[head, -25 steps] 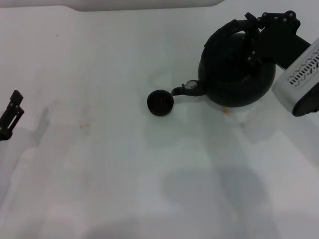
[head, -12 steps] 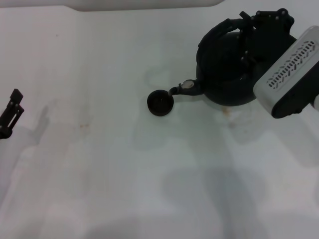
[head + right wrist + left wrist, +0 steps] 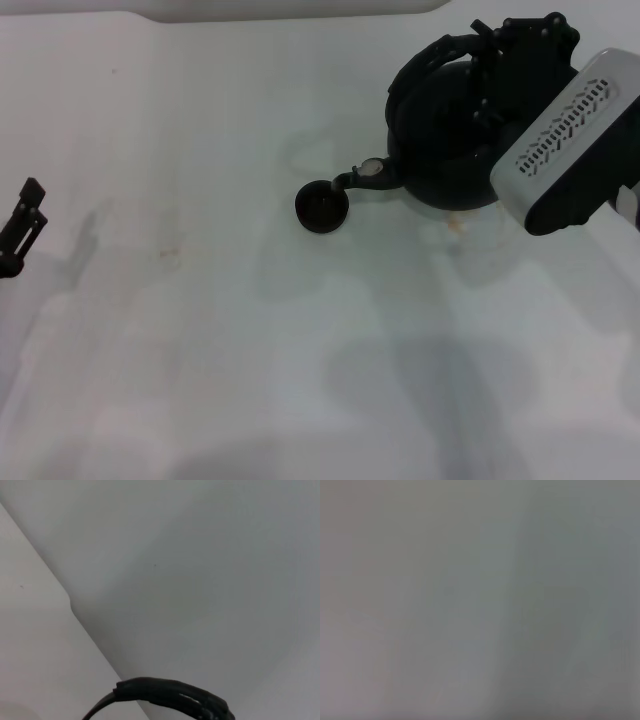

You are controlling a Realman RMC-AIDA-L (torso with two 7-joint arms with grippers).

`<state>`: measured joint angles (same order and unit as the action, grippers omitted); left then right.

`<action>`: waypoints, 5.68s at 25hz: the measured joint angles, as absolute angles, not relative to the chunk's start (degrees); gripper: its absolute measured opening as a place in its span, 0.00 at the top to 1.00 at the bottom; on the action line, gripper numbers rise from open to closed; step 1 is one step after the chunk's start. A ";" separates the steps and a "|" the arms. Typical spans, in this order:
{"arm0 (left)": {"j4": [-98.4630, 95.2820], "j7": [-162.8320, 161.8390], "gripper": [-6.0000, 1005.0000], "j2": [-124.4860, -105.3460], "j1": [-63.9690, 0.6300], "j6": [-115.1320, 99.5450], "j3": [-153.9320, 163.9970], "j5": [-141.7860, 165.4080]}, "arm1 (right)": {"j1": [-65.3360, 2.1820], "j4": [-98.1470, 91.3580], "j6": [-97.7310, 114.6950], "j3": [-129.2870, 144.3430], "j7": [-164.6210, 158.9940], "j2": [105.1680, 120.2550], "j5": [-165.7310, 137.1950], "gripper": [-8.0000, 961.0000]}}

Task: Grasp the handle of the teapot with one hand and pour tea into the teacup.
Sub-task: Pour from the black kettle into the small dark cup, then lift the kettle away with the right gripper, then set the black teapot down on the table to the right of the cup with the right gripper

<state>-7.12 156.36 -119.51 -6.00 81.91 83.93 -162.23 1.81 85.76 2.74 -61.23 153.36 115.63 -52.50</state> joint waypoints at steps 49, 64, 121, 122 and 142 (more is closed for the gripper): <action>-7.12 156.35 0.23 -119.44 -7.29 81.03 83.93 -162.66 | -0.14 88.84 17.69 -52.49 153.07 115.62 -64.51 0.88; -7.12 156.37 0.23 -119.44 -7.38 80.41 83.93 -162.69 | -0.18 88.73 17.82 -52.23 151.57 115.61 -65.13 0.88; -7.12 156.35 0.23 -119.27 -9.00 78.93 83.93 -162.68 | 4.77 79.53 -21.76 -74.11 136.01 115.30 -61.26 0.88; -7.12 156.35 0.23 -119.27 -9.02 78.93 83.94 -162.68 | 4.59 79.01 -22.35 -74.33 136.05 115.29 -61.26 0.88; -7.12 156.30 0.23 -119.33 -9.65 78.86 84.26 -162.65 | 1.08 63.88 -40.78 -82.58 150.22 115.34 -51.47 0.87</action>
<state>-7.12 156.30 -119.33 -9.65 78.86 84.26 -162.64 1.08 63.88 -40.78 -82.58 150.22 115.34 -51.47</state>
